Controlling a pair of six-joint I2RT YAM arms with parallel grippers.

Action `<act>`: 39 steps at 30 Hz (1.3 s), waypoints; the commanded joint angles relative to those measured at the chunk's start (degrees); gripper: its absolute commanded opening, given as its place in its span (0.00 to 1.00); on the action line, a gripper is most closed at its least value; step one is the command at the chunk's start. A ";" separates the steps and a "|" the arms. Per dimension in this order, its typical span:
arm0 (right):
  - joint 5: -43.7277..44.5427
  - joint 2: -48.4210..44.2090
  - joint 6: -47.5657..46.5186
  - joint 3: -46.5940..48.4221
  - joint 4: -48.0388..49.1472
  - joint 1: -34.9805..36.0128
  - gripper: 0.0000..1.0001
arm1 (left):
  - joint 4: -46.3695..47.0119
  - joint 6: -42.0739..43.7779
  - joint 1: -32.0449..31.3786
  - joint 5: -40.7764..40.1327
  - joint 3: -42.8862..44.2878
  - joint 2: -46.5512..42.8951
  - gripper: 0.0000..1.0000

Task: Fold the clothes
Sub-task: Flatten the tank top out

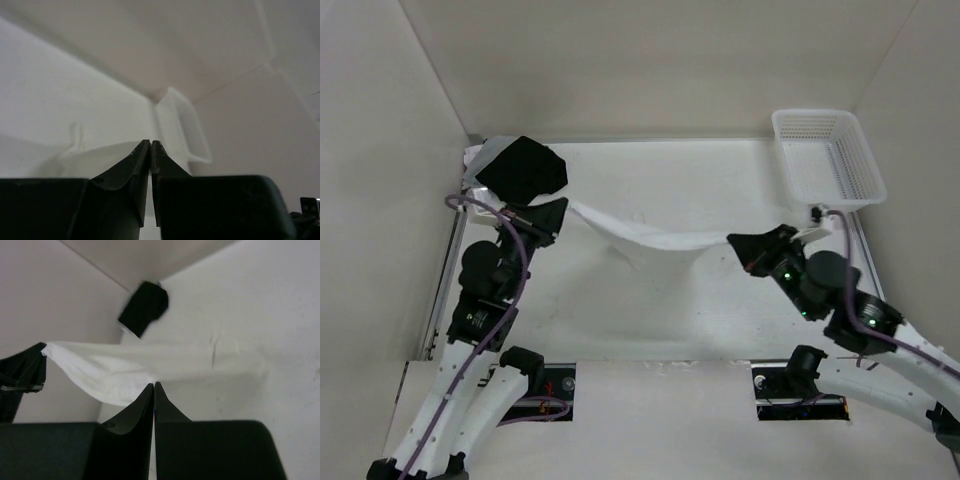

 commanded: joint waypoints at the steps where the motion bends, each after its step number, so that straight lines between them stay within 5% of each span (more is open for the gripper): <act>1: 7.28 -1.68 -9.10 11.52 -5.63 3.30 0.05 | -0.18 -2.41 0.02 -1.76 8.44 -1.46 0.05; 10: 11.78 4.90 -24.93 27.64 0.07 8.94 0.06 | 0.96 0.04 0.28 -8.17 16.90 0.03 0.05; 21: -21.53 22.56 -15.72 20.79 11.77 -22.34 0.05 | 11.94 -1.80 1.35 -6.61 8.91 19.08 0.06; 31: -22.41 22.57 -14.31 14.71 15.55 -25.60 0.06 | 27.05 -0.21 -26.86 -6.59 -5.15 42.38 0.19; 35: -25.40 29.76 -15.27 23.56 17.48 -26.39 0.05 | 30.76 -3.12 -24.51 -6.25 -6.66 41.97 0.23; 39: -27.51 39.43 -17.99 43.93 13.81 -26.40 0.04 | 24.11 -1.89 -19.68 -6.33 -3.59 33.46 0.22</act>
